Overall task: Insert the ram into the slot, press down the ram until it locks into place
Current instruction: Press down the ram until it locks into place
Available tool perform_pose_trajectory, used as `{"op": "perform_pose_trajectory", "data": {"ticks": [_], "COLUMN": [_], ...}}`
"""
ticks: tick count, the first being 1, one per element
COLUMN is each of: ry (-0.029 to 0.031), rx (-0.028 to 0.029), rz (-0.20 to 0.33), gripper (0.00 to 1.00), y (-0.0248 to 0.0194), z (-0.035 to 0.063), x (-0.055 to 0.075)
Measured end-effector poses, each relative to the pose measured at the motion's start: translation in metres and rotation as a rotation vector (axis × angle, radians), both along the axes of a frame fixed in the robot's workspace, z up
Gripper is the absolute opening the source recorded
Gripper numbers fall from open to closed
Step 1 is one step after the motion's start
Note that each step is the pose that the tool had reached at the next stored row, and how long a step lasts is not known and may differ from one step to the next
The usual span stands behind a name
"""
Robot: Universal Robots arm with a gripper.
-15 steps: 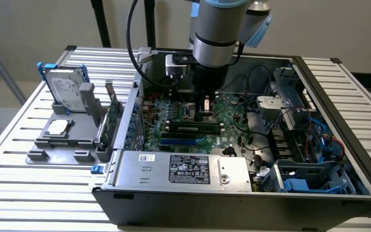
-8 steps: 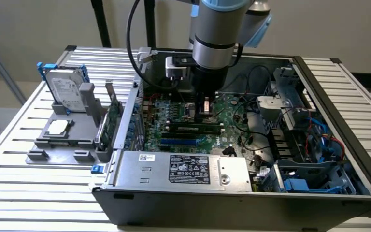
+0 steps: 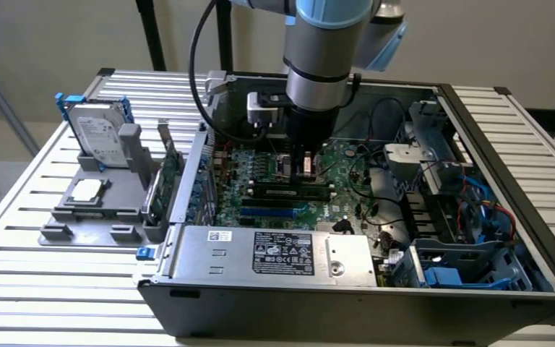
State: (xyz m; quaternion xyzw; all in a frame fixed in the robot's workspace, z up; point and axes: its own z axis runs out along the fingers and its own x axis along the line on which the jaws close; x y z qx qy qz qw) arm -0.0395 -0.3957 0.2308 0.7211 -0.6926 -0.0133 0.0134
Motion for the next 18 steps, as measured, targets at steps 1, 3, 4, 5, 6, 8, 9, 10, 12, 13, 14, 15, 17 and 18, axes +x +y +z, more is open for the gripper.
{"op": "perform_pose_trajectory", "data": {"ticks": [1,3,4,5,6,8,9,10,12,13,14,15,17,18], "ry": [0.0003,0.0002,0.0001,0.0,0.0,0.0003,0.0009,0.0017,0.0025,0.0024,0.0023,0.0024,0.0025,0.0024], "rx": [-0.0008,-0.0005,-0.0007,-0.0001,0.0002,0.0011,0.0004,0.0005,0.0001,0.0006,0.0008,0.0007,0.0006,0.0007], "rz": [0.0,0.0,0.0,0.0,0.0,0.0,0.0,0.0,0.0,0.0,0.0,0.0,0.0,0.0], "gripper": [0.11,0.11,0.11,0.11,0.11,0.11,0.11,0.11,0.11,0.11,0.11,0.11,0.11,0.11], "y": [-0.0001,-0.0001,-0.0001,0.0,0.0,0.0002,0.0001,0.0001,0.0,0.0,0.0,0.0,-0.0001,-0.0001], "z": [-0.0012,-0.0039,-0.0047,-0.0051,-0.0047,0.0035,0.0079,0.0128,0.019,0.0188,0.0188,0.0189,0.0189,0.0189], "x": [0.0,0.0,-0.001,-0.001,-0.001,-0.001,-0.001,-0.001,-0.001,-0.001,-0.001,-0.001,-0.001,-0.001]}}
